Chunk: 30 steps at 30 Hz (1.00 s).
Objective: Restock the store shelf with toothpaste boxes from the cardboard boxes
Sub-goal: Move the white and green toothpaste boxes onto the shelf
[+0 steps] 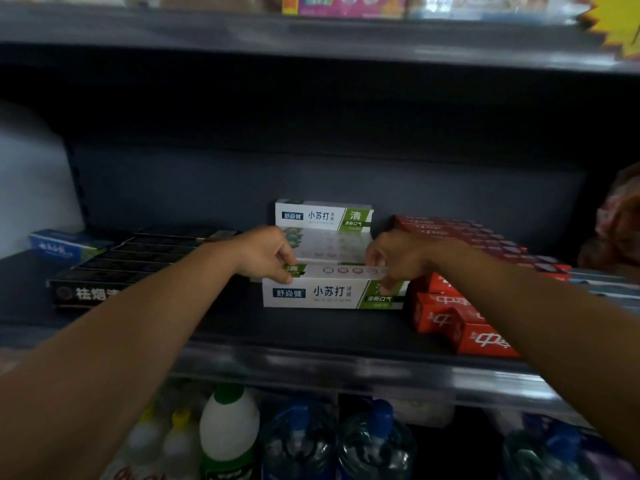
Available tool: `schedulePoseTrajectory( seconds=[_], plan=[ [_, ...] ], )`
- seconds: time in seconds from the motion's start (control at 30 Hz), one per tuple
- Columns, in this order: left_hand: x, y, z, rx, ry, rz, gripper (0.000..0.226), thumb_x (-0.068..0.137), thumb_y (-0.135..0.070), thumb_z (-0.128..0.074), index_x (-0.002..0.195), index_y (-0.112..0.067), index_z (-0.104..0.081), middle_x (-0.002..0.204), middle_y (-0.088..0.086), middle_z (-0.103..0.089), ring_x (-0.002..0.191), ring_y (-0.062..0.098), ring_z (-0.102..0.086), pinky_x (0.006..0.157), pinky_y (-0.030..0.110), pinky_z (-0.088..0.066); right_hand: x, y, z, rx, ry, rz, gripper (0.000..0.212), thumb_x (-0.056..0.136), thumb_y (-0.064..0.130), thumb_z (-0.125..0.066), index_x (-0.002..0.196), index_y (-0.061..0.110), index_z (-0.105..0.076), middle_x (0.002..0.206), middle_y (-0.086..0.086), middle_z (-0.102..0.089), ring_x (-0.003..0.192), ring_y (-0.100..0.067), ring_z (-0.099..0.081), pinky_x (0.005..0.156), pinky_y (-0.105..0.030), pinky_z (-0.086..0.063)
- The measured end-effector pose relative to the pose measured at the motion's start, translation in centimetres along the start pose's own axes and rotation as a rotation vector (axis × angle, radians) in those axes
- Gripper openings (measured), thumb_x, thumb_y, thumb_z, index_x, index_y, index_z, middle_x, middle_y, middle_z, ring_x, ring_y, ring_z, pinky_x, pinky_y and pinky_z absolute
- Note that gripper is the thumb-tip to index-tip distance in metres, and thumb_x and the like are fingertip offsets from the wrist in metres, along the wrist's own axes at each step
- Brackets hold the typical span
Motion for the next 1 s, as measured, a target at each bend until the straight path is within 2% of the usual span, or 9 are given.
schedulePoseTrajectory(
  seconds=[0.1,0.2,0.3,0.37,0.43,0.57,0.67,0.8,1.0],
  plan=[
    [0.6,-0.2,0.0,0.07,-0.027,-0.024,0.038,0.081,-0.023,-0.076,0.117,-0.016,-0.068,0.078,-0.018,-0.052,0.071,-0.004,-0.049,0.059,0.012,-0.035,0.5,-0.2,-0.5,-0.015,-0.004,-0.007,0.048,0.075,0.016,-0.079,0.117,0.018,-0.058,0.116,0.003,-0.055,0.103,-0.015,-0.052,0.079,-0.024,-0.043],
    [1.1,-0.2,0.2,0.158,-0.057,-0.047,0.033,0.081,-0.016,-0.074,0.114,-0.016,-0.07,0.074,-0.019,-0.053,0.068,-0.002,-0.049,0.065,0.015,-0.038,0.8,0.0,-0.4,-0.049,-0.03,-0.004,0.049,0.076,0.018,-0.078,0.119,0.017,-0.056,0.116,0.002,-0.053,0.105,-0.015,-0.051,0.079,-0.024,-0.04],
    [1.5,0.2,0.3,0.203,-0.079,-0.048,0.03,0.082,-0.009,-0.07,0.11,-0.015,-0.072,0.093,-0.007,-0.068,0.082,0.009,-0.059,0.078,0.024,-0.049,1.2,0.0,-0.1,-0.027,-0.064,-0.001,0.052,0.071,0.019,-0.082,0.109,0.02,-0.047,0.11,0.003,-0.052,0.099,-0.017,-0.052,0.063,-0.021,-0.039],
    [1.7,0.6,0.3,0.219,-0.101,-0.045,0.029,0.081,-0.006,-0.068,0.108,-0.016,-0.073,0.107,0.0,-0.07,0.093,0.015,-0.062,0.088,0.032,-0.052,1.3,-0.1,0.0,-0.031,-0.084,-0.003,0.053,0.068,0.02,-0.084,0.103,0.022,-0.044,0.107,0.004,-0.051,0.097,-0.017,-0.051,0.059,-0.021,-0.036],
    [1.7,0.9,0.3,0.213,-0.11,-0.038,0.028,0.081,-0.006,-0.069,0.107,-0.015,-0.074,0.108,0.0,-0.07,0.095,0.016,-0.062,0.089,0.032,-0.052,1.5,0.2,0.0,-0.098,-0.108,0.005,0.047,0.069,0.022,-0.084,0.103,0.019,-0.051,0.107,0.003,-0.052,0.096,-0.016,-0.051,0.063,-0.022,-0.038],
    [1.6,0.9,0.3,0.214,-0.129,-0.027,0.027,0.082,-0.005,-0.067,0.106,-0.015,-0.074,0.108,0.001,-0.07,0.092,0.015,-0.063,0.084,0.028,-0.052,1.5,1.0,0.0,-0.169,-0.145,0.025,0.039,0.069,0.022,-0.083,0.097,0.019,-0.056,0.098,0.005,-0.051,0.091,-0.015,-0.052,0.059,-0.02,-0.035],
    [1.3,0.5,0.4,0.247,-0.146,-0.02,0.029,0.083,-0.004,-0.064,0.108,-0.016,-0.074,0.111,0.002,-0.067,0.095,0.018,-0.061,0.078,0.024,-0.047,1.2,1.7,0.1,-0.256,-0.173,0.024,0.04,0.07,0.022,-0.082,0.102,0.017,-0.059,0.101,0.001,-0.054,0.094,-0.016,-0.053,0.07,-0.025,-0.04],
    [0.6,0.2,0.3,0.299,-0.136,-0.015,0.027,0.084,-0.006,-0.062,0.106,-0.015,-0.074,0.109,0.005,-0.064,0.093,0.021,-0.06,0.069,0.026,-0.045,0.5,1.9,0.2,-0.321,-0.219,-0.008,0.043,0.074,0.026,-0.079,0.111,0.017,-0.057,0.108,-0.002,-0.053,0.094,-0.016,-0.05,0.075,-0.026,-0.04],
    [-2.2,-0.8,1.7,0.258,-0.176,-0.078,0.027,0.08,-0.007,-0.067,0.104,-0.017,-0.075,0.104,0.003,-0.068,0.092,0.02,-0.062,0.083,0.035,-0.054,-2.3,4.4,1.1,-0.311,-0.299,0.022,0.037,0.081,0.027,-0.073,0.113,0.016,-0.059,0.113,-0.005,-0.057,0.1,-0.022,-0.055,0.078,-0.029,-0.047]
  ],
)
Point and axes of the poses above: each hand's wrist, its own x-axis towards the middle knuckle, its own z-axis out of the back of the hand, y = z × x, the point moved 8 cm from there along x, towards the middle knuckle
